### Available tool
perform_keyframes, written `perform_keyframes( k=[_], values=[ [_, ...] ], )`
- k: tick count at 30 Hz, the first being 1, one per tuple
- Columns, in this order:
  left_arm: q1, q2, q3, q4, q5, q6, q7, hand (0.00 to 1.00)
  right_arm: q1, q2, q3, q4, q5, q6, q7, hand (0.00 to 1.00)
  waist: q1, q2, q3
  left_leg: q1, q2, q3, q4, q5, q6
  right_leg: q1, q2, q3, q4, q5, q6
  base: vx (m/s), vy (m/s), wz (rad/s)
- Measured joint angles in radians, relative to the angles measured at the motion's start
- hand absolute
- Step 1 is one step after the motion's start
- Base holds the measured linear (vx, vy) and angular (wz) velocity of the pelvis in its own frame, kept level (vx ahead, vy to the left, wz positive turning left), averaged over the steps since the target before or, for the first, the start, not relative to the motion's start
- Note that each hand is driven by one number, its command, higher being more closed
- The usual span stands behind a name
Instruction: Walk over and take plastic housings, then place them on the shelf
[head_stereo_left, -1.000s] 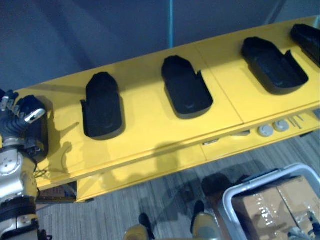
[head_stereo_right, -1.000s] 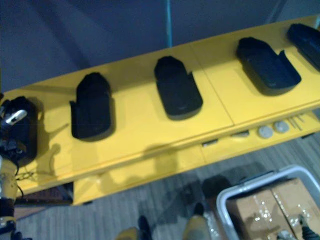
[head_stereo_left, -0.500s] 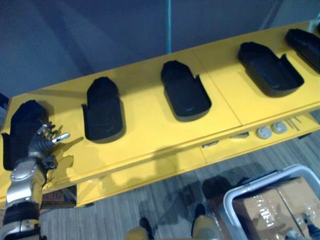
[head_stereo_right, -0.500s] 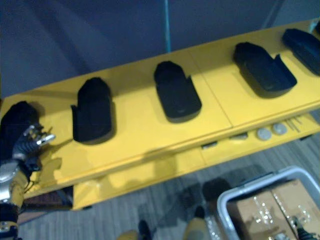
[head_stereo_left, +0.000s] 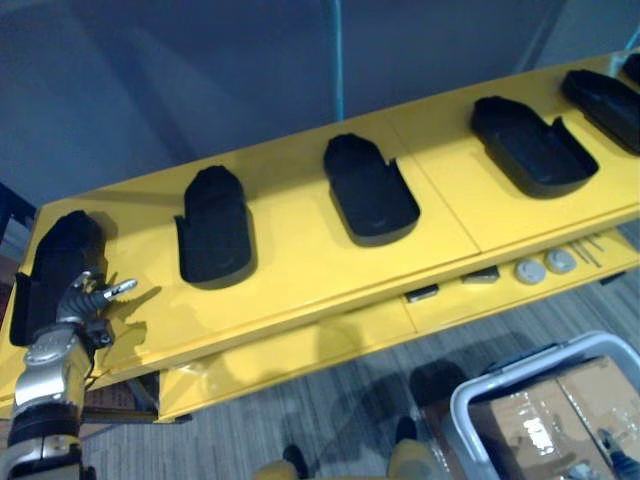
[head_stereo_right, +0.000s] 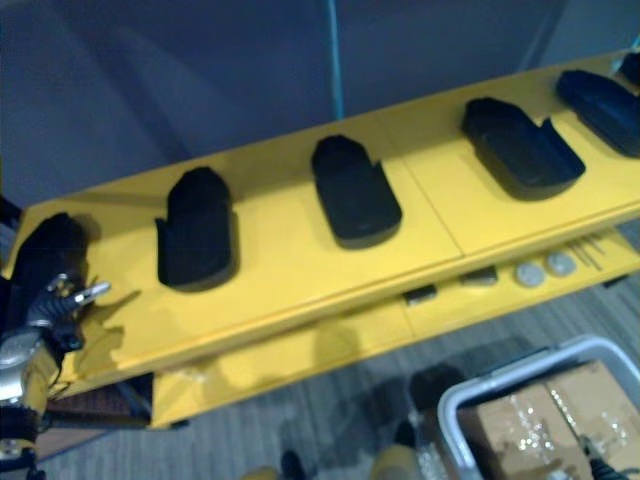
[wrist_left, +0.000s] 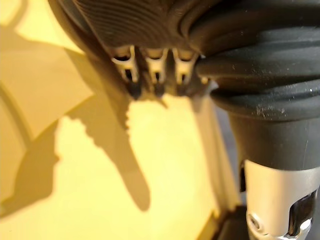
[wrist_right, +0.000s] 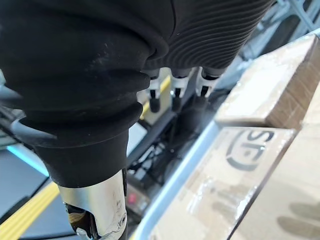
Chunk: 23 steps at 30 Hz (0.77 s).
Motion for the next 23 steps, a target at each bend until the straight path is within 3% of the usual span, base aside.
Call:
perform_keyframes(
  k=[3, 6, 9, 11, 17, 23],
  values=[
    [-0.004, 0.000, 0.000, 0.000, -0.001, -0.005, 0.006, 0.00, 0.007, 0.002, 0.020, 0.000, 0.000, 0.000, 0.000, 0.00, 0.000, 0.002, -0.002, 0.000, -0.002, 0.000, -0.004, 0.000, 0.000, 0.002, 0.000, -0.001, -0.010, 0.005, 0.001, 0.01, 0.005, -0.01],
    [-0.005, 0.000, 0.000, -0.014, -0.001, -0.059, 0.006, 0.00, 0.007, 0.005, 0.027, 0.000, 0.000, -0.002, -0.002, 0.00, 0.001, 0.002, -0.002, 0.002, -0.004, 0.000, -0.005, 0.000, 0.000, 0.009, 0.000, -0.003, -0.021, 0.011, 0.001, 0.02, 0.012, 0.02],
    [-0.002, -0.005, -0.001, -0.116, -0.001, -0.127, 0.019, 0.00, 0.005, 0.018, 0.029, -0.005, 0.000, -0.023, -0.016, 0.00, 0.004, -0.002, -0.010, 0.002, -0.006, -0.013, -0.008, 0.000, 0.000, 0.028, 0.001, -0.011, -0.041, 0.017, 0.002, 0.00, 0.005, 0.11],
    [0.026, -0.021, 0.000, -0.250, -0.007, -0.202, 0.023, 0.00, 0.005, 0.041, 0.036, -0.060, -0.003, -0.045, -0.033, 0.00, 0.006, -0.007, -0.038, 0.002, -0.006, -0.016, -0.019, 0.000, 0.000, 0.036, 0.004, -0.014, -0.055, 0.020, 0.003, -0.01, -0.002, 0.05],
    [0.169, -0.211, 0.009, -0.634, 0.000, -0.346, 0.063, 0.00, 0.002, 0.047, 0.106, -0.331, -0.106, -0.081, -0.039, 0.00, 0.008, -0.001, -0.095, 0.059, -0.011, 0.000, -0.058, 0.000, 0.000, 0.090, 0.011, -0.015, -0.092, 0.028, 0.009, 0.04, 0.018, -0.04],
    [0.213, -0.286, 0.057, -0.772, 0.055, -0.382, 0.093, 0.00, -0.034, 0.046, 0.250, -0.394, -0.165, -0.078, 0.018, 0.00, 0.029, -0.003, -0.115, 0.074, -0.011, -0.006, -0.068, 0.002, -0.002, 0.121, 0.015, -0.029, -0.123, 0.039, 0.010, 0.00, -0.002, 0.04]
  ],
)
